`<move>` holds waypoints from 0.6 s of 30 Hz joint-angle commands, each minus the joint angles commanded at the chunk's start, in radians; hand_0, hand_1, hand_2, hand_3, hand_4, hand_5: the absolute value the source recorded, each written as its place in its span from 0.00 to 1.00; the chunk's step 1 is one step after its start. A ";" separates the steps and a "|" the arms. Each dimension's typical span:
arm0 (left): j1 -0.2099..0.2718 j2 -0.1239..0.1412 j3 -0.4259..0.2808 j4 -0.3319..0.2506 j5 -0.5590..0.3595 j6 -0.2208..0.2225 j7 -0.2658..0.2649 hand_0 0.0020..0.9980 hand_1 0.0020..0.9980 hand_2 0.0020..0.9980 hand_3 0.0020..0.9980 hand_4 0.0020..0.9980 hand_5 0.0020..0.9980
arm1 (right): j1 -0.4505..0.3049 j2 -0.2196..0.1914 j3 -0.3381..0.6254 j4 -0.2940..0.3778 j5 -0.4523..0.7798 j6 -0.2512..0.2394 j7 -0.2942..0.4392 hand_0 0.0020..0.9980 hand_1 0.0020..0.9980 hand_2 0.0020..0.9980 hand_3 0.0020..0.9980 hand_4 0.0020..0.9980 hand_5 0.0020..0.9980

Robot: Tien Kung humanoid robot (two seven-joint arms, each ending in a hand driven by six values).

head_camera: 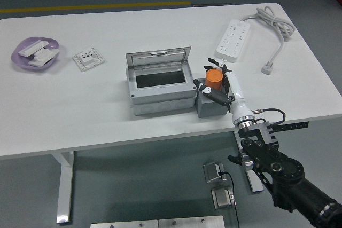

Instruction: Pick up the cylinder from the cube,place it in the box,flap close box

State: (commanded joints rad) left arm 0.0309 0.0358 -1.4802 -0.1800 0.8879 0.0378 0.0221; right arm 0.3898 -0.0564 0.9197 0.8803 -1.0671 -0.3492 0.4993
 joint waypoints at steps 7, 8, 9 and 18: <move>0.001 0.000 -0.001 0.000 0.003 -0.002 0.000 0.64 0.69 0.69 0.79 0.72 0.84 | 0.000 0.001 0.001 -0.001 -0.002 0.003 -0.001 0.75 0.74 0.70 0.82 0.93 0.25; 0.001 0.000 -0.001 0.000 0.004 -0.002 -0.001 0.64 0.69 0.69 0.79 0.72 0.84 | 0.001 0.001 0.002 -0.001 -0.002 0.003 -0.001 0.75 0.74 0.70 0.82 0.93 0.25; 0.001 0.000 0.000 0.000 0.004 -0.003 -0.001 0.64 0.69 0.69 0.79 0.72 0.84 | 0.001 0.000 0.002 -0.001 -0.002 0.003 -0.001 0.75 0.74 0.70 0.82 0.93 0.25; -0.003 0.000 0.002 0.000 0.003 -0.007 -0.005 0.64 0.68 0.69 0.79 0.71 0.84 | 0.002 0.005 0.006 -0.004 0.003 0.001 -0.002 0.75 0.74 0.69 0.81 0.93 0.25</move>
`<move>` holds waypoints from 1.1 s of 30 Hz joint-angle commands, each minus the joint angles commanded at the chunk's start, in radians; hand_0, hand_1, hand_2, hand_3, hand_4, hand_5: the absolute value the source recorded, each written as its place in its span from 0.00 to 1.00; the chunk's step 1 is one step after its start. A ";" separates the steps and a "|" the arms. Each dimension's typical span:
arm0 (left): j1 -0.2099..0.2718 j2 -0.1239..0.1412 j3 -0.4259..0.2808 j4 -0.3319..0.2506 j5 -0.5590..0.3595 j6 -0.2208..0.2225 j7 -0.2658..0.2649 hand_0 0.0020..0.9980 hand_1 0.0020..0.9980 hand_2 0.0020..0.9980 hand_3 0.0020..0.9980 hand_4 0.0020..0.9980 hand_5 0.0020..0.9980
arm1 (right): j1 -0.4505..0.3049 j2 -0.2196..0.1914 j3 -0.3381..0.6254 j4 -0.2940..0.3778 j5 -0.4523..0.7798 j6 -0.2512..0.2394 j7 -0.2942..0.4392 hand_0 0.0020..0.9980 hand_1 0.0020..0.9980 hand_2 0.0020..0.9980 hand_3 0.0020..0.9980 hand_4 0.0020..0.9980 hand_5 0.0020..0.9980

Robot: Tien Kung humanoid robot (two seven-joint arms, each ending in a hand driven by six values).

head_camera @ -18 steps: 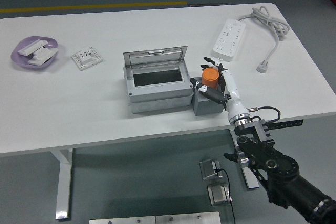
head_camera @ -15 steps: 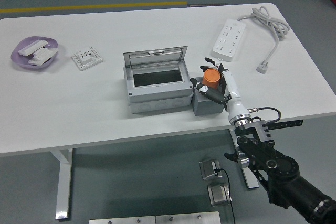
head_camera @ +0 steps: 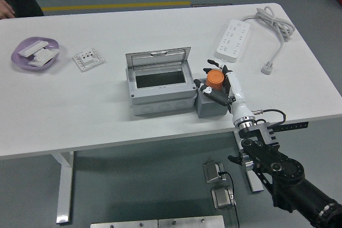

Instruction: Pick up the cylinder from the cube,place it in the box,flap close box

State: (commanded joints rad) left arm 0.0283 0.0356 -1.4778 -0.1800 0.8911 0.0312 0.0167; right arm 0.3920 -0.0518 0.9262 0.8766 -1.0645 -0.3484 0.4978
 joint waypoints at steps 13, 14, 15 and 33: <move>-0.004 0.002 0.000 0.000 -0.001 -0.002 -0.004 0.64 0.68 0.69 0.78 0.70 0.84 | 0.020 0.014 -0.006 -0.029 -0.003 -0.029 -0.019 0.69 0.69 0.62 0.75 0.77 0.12; -0.004 0.002 0.001 0.000 -0.001 -0.003 -0.005 0.64 0.68 0.69 0.78 0.70 0.84 | 0.021 0.016 -0.006 -0.031 -0.006 -0.032 -0.021 0.69 0.69 0.62 0.75 0.77 0.12; -0.005 0.002 0.001 0.000 -0.002 -0.003 -0.005 0.64 0.68 0.69 0.78 0.70 0.84 | 0.021 0.017 -0.007 -0.032 -0.009 -0.035 -0.023 0.69 0.69 0.62 0.75 0.77 0.12; -0.007 0.001 0.004 0.000 -0.003 -0.008 -0.017 0.64 0.68 0.68 0.78 0.70 0.84 | 0.026 0.026 -0.018 -0.034 -0.024 -0.071 -0.066 0.29 0.43 0.55 0.63 0.24 0.00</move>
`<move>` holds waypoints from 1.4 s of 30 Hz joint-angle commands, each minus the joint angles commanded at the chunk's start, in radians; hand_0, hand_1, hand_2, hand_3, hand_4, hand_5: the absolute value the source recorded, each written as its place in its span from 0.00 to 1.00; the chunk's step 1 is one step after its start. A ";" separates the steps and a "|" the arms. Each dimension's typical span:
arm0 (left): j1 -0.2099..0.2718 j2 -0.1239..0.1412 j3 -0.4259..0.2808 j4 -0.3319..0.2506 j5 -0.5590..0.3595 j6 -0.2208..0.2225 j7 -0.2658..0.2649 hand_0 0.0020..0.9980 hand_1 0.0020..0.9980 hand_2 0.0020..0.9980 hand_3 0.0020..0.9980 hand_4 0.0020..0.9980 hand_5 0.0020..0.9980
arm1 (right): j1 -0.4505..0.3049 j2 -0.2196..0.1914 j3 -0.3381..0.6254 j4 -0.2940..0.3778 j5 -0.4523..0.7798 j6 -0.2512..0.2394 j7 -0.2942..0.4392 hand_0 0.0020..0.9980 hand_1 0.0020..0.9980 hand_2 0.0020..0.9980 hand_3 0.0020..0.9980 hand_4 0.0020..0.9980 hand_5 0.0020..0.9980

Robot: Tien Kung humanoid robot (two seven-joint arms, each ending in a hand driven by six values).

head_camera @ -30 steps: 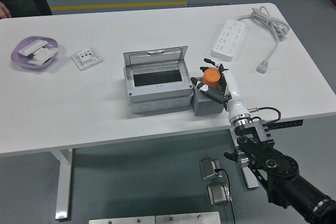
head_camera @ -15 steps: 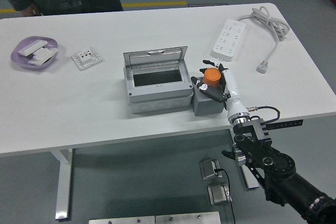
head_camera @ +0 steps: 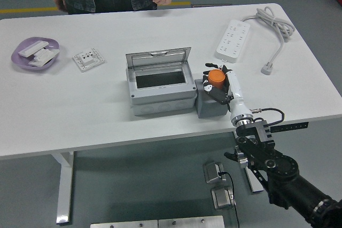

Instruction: Pick up the cylinder from the cube,place it in the box,flap close box

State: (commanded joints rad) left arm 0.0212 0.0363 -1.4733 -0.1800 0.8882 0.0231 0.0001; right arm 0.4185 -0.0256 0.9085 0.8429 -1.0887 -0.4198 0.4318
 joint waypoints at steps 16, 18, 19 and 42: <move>-0.002 0.004 -0.014 0.000 0.011 0.004 0.001 0.64 0.68 0.69 0.78 0.69 0.84 | 0.062 -0.004 -0.004 0.010 -0.034 -0.023 0.000 0.17 0.28 0.42 0.34 0.00 0.00; -0.002 0.005 -0.015 0.000 0.013 0.004 0.001 0.64 0.68 0.69 0.78 0.69 0.84 | 0.072 -0.004 -0.004 0.007 -0.042 -0.026 -0.004 0.17 0.28 0.42 0.34 0.00 0.00; -0.002 0.005 -0.016 0.000 0.014 0.004 0.001 0.64 0.68 0.69 0.78 0.69 0.84 | 0.079 -0.005 -0.004 0.006 -0.046 -0.027 -0.006 0.17 0.28 0.41 0.31 0.00 0.00; -0.011 0.024 -0.035 0.000 0.038 0.009 0.005 0.64 0.68 0.69 0.78 0.69 0.85 | 0.307 0.026 -0.251 0.042 -0.544 0.072 -0.375 0.15 0.26 0.40 0.29 0.00 0.00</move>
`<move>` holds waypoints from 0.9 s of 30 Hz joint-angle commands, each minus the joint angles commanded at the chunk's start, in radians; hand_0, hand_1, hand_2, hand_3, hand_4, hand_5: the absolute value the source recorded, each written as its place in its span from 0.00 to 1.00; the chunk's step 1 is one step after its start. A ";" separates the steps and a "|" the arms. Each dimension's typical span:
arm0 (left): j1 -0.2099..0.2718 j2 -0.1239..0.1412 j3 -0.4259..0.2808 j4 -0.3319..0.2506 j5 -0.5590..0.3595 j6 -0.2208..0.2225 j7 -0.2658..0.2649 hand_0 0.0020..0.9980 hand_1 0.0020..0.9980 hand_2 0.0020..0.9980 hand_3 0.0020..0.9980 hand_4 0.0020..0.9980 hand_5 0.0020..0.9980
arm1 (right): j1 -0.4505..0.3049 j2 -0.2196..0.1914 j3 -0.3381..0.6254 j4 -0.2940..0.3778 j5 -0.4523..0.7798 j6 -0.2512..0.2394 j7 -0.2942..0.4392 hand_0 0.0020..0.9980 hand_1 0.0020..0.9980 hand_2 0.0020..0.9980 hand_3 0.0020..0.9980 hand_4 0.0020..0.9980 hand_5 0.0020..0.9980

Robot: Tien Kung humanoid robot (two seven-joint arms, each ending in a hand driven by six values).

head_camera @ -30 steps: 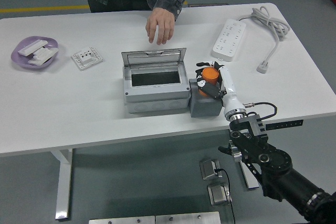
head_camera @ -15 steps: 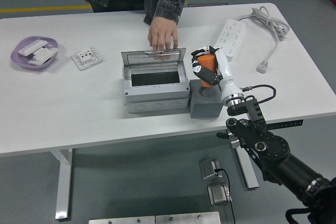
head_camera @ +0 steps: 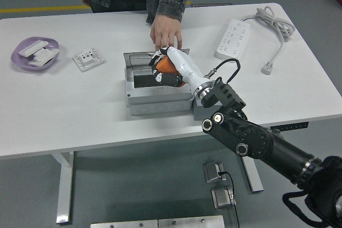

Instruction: Pick up the cylinder from the cube,place it in the box,flap close box

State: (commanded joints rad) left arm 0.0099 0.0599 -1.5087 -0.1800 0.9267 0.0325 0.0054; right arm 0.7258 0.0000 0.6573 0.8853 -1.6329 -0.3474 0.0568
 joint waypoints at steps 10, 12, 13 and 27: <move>-0.013 0.013 -0.006 0.000 0.013 -0.001 0.001 0.64 0.68 0.69 0.78 0.69 0.85 | 0.108 0.000 -0.122 -0.135 0.032 -0.010 0.021 0.15 0.26 0.40 0.28 0.00 0.00; -0.015 0.015 -0.006 0.000 0.013 -0.001 0.001 0.64 0.68 0.69 0.78 0.69 0.85 | 0.126 0.000 -0.151 -0.155 0.045 -0.012 0.026 0.15 0.26 0.40 0.28 0.00 0.00; -0.015 0.015 -0.006 0.000 0.013 -0.001 0.002 0.64 0.68 0.69 0.78 0.69 0.85 | 0.132 0.000 -0.161 -0.161 0.049 -0.012 0.027 0.15 0.26 0.40 0.28 0.00 0.00; -0.021 0.021 -0.012 0.000 0.019 0.001 0.004 0.64 0.68 0.68 0.78 0.68 0.85 | 0.165 0.000 -0.210 -0.186 0.087 -0.010 0.055 0.20 0.31 0.45 0.32 0.00 0.00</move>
State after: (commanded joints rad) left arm -0.0113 0.0807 -1.5202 -0.1800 0.9459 0.0337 0.0091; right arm 0.8905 0.0000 0.4470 0.6997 -1.5464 -0.3579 0.1121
